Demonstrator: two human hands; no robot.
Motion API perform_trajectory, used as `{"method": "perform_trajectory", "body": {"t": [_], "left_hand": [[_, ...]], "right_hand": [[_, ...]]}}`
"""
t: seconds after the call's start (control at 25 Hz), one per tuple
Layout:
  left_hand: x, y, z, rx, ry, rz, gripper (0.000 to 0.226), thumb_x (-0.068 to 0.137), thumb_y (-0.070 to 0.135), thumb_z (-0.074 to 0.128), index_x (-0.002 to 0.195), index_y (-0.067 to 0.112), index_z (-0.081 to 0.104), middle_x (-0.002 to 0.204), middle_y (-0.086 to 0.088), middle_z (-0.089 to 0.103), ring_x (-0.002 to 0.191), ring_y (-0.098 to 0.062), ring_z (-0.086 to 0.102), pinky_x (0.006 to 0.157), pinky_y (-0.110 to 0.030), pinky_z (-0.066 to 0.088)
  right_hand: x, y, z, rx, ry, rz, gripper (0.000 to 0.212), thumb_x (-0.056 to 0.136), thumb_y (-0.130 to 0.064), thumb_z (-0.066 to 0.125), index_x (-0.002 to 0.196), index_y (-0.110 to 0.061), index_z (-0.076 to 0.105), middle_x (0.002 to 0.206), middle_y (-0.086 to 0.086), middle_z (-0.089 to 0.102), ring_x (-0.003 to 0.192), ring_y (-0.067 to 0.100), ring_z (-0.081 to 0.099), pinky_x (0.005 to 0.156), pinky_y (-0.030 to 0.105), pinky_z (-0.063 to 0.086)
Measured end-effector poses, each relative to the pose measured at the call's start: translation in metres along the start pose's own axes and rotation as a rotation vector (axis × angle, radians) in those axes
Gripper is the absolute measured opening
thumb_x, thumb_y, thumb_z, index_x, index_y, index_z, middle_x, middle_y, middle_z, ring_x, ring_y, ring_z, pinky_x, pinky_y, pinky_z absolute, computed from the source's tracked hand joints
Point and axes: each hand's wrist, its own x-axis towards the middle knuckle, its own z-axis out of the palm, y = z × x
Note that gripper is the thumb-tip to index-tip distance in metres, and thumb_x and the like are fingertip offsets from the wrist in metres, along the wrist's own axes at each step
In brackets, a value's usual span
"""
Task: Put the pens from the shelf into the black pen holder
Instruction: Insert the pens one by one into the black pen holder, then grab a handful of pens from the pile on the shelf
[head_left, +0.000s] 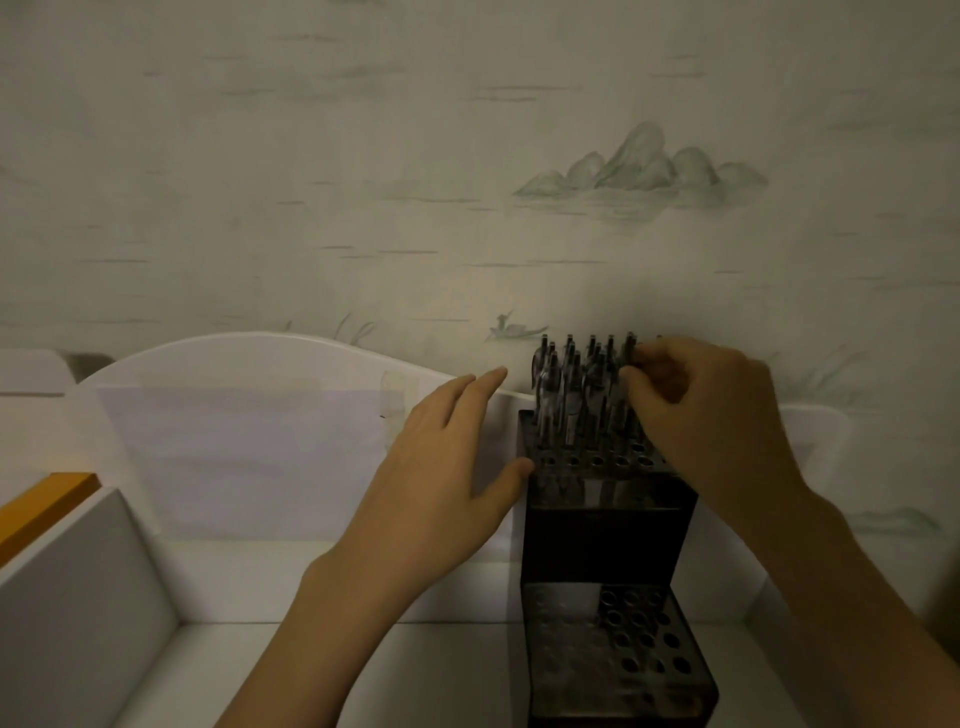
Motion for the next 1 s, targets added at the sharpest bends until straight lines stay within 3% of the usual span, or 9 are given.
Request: {"method": "perform_trajectory", "body": {"t": [0.32,0.44,0.56,0.64,0.76,0.88,1.0], "left_hand": [[-0.005,0.007,0.003,0.040,-0.012,-0.018,0.072,0.090,0.050,0.055,0.149,0.038,0.016,0.152,0.016,0.027,0.139,-0.003,0.025,0.114,-0.024,0.028],[-0.008,0.011,0.004,0.053,-0.017,-0.029,0.073,0.089,0.051,0.056,0.149,0.036,0.018,0.151,0.015,0.029,0.138,-0.004,0.028,0.114,-0.027,0.031],[-0.017,0.013,0.004,0.095,-0.025,-0.060,0.073,0.088,0.052,0.055,0.149,0.036,0.019,0.152,0.014,0.028,0.139,-0.005,0.027,0.114,-0.029,0.033],[-0.028,0.013,0.003,0.130,-0.033,-0.092,0.074,0.088,0.053,0.055,0.150,0.035,0.019,0.153,0.013,0.029,0.140,-0.006,0.027,0.114,-0.030,0.033],[-0.050,0.011,-0.003,0.192,-0.039,-0.142,0.074,0.086,0.061,0.045,0.150,0.032,0.022,0.152,0.011,0.031,0.139,-0.008,0.029,0.113,-0.030,0.033],[-0.080,0.004,-0.017,0.243,-0.039,-0.230,0.074,0.087,0.056,0.049,0.150,0.032,0.020,0.153,0.010,0.030,0.142,-0.008,0.024,0.114,-0.028,0.030],[-0.115,-0.004,-0.037,0.331,-0.029,-0.334,0.074,0.089,0.053,0.053,0.150,0.036,0.015,0.155,0.010,0.026,0.144,-0.008,0.021,0.115,-0.029,0.029]], "right_hand": [[-0.008,0.020,0.004,0.065,-0.068,0.138,0.016,0.081,-0.022,0.076,0.092,-0.017,0.066,0.073,-0.007,0.067,0.061,-0.003,0.060,0.056,0.002,0.046],[-0.020,0.015,0.000,0.041,-0.002,0.034,0.033,0.079,-0.032,0.076,0.106,-0.016,0.064,0.085,-0.009,0.063,0.071,0.000,0.058,0.063,0.001,0.044],[-0.038,0.002,0.001,0.044,0.026,-0.210,0.043,0.080,-0.027,0.075,0.117,-0.011,0.060,0.107,0.001,0.061,0.097,0.014,0.057,0.084,0.012,0.044],[-0.051,-0.006,0.007,0.066,-0.049,-0.383,0.048,0.080,-0.026,0.074,0.121,-0.008,0.059,0.119,0.007,0.059,0.112,0.021,0.055,0.097,0.025,0.046],[-0.070,-0.018,0.021,0.132,-0.274,-0.473,0.057,0.083,-0.036,0.066,0.133,-0.014,0.052,0.139,0.003,0.049,0.131,0.018,0.043,0.109,0.025,0.035],[-0.091,-0.029,0.039,0.224,-0.497,-0.437,0.065,0.086,-0.037,0.064,0.144,-0.029,0.036,0.150,-0.010,0.034,0.138,0.007,0.031,0.107,0.023,0.035],[-0.108,-0.046,0.061,0.232,-0.602,-0.432,0.069,0.088,-0.043,0.059,0.147,-0.038,0.025,0.151,-0.016,0.027,0.138,0.001,0.027,0.106,0.023,0.037]]}}
